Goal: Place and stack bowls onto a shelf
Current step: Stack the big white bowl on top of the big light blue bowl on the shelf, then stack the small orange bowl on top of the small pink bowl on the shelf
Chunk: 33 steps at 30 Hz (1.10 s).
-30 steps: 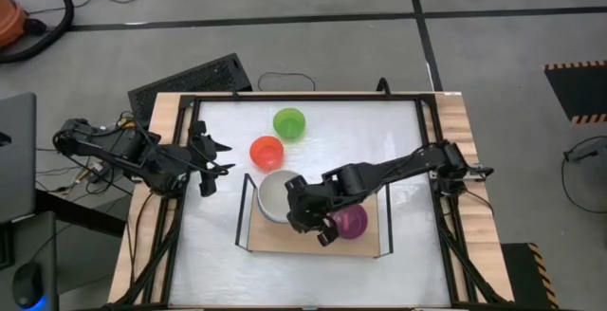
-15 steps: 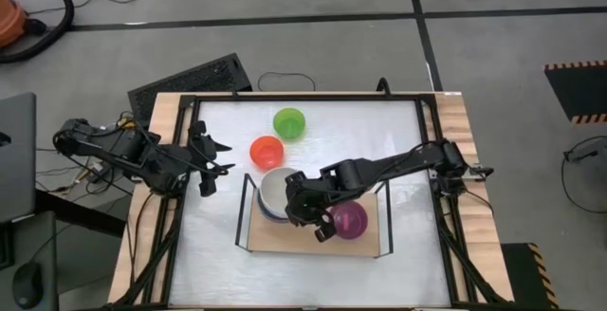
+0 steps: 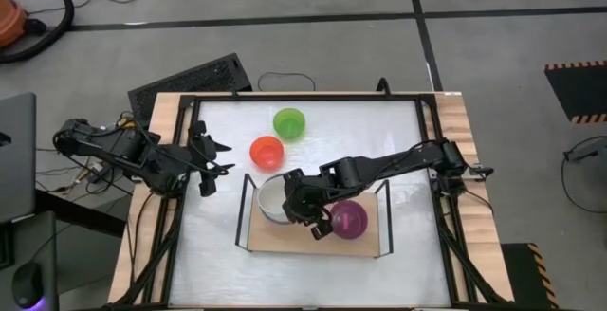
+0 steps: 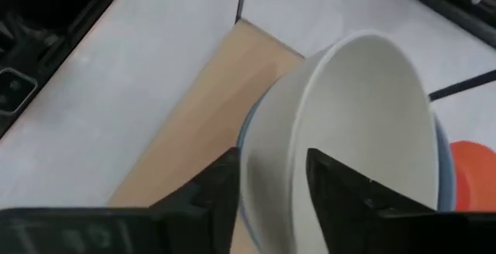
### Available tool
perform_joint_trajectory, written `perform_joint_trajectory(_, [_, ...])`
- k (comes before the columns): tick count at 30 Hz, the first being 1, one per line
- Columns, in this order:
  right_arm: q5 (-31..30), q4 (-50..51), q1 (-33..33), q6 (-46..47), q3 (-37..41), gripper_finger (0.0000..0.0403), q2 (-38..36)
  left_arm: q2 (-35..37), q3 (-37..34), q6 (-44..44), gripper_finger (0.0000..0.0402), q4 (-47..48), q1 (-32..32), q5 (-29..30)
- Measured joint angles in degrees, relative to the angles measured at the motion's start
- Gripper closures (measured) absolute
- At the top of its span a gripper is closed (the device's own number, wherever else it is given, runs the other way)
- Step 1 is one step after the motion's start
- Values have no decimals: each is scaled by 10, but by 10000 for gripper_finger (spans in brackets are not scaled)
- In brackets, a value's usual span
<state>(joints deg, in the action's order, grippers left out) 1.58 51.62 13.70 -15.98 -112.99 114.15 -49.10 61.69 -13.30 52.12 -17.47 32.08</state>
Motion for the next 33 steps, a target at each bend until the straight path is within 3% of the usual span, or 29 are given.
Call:
perform_joint_trajectory(4, [-2,-27,1,18,0,201,-11,0,0,1,205,0,0,0])
perform_joint_trajectory(8, [-30,-43,14,39,0,213,-32,0,0,1,205,0,0,1])
perform_joint_trajectory(12, [-154,-43,41,37,0,275,-42,0,0,1,205,1,0,1])
perform_joint_trajectory(16, [-199,-46,54,49,0,376,-31,0,0,-1,205,0,0,1])
perform_joint_trajectory(17, [-204,-45,56,55,0,384,-25,0,0,-4,205,0,0,1])
perform_joint_trajectory(22, [-236,-38,62,82,1,363,17,0,0,-10,205,0,0,0])
perform_joint_trajectory(26, [-248,-28,67,75,1,372,41,0,0,-15,205,0,0,0])
perform_joint_trajectory(33, [-265,-29,66,50,1,372,6,0,0,-14,205,0,0,0])
